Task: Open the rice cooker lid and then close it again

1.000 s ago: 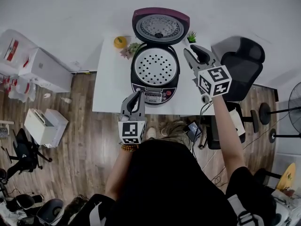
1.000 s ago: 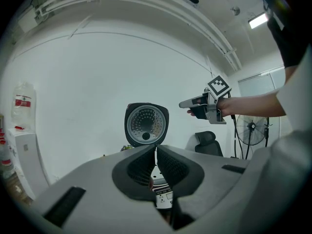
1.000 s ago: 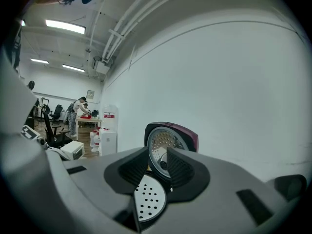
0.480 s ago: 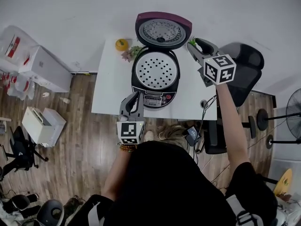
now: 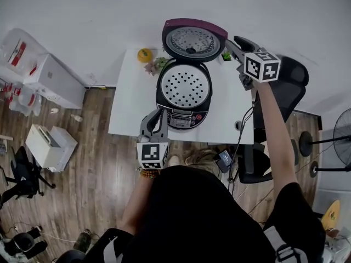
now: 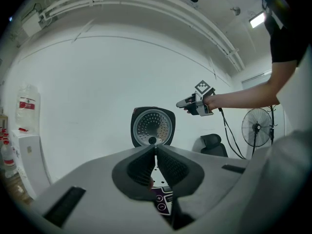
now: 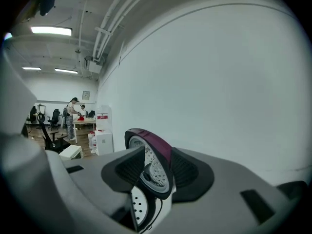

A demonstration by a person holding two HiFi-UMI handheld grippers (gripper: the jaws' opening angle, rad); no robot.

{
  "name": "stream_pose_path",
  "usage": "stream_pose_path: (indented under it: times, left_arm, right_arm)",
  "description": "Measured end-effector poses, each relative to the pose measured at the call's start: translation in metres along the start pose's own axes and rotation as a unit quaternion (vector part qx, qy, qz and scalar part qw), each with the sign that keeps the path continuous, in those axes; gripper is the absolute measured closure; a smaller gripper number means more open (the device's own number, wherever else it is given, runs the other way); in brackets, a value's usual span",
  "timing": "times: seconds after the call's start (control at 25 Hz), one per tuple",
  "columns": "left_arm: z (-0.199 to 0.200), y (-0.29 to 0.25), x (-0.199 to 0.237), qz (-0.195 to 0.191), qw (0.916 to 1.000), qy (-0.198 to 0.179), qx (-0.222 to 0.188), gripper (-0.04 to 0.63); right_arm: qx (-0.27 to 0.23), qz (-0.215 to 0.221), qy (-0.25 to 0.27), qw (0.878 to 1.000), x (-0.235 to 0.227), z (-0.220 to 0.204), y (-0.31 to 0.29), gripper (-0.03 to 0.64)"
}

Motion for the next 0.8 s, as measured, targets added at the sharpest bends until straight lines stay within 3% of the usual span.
stream_pose_path:
  times: [0.4,0.8]
  left_arm:
    - [0.001,0.002,0.008,0.006,1.0000,0.006,-0.002,0.561]
    - [-0.001,0.007,0.008,0.011,0.9999,0.010,0.002,0.562]
  right_arm:
    - [0.011,-0.021,-0.041,0.999,-0.040,0.013,-0.025,0.463]
    - [0.023,0.009,-0.098,0.995,-0.057,0.005,-0.051,0.477]
Point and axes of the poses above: the fingertips, and each gripper's own axes: y backward along the fingers, x to its left, z out of its top, the point moved 6 cm from there along y, backward along the fingers, and after that the axes turned 5 degrees about z, right-handed, at the moved point
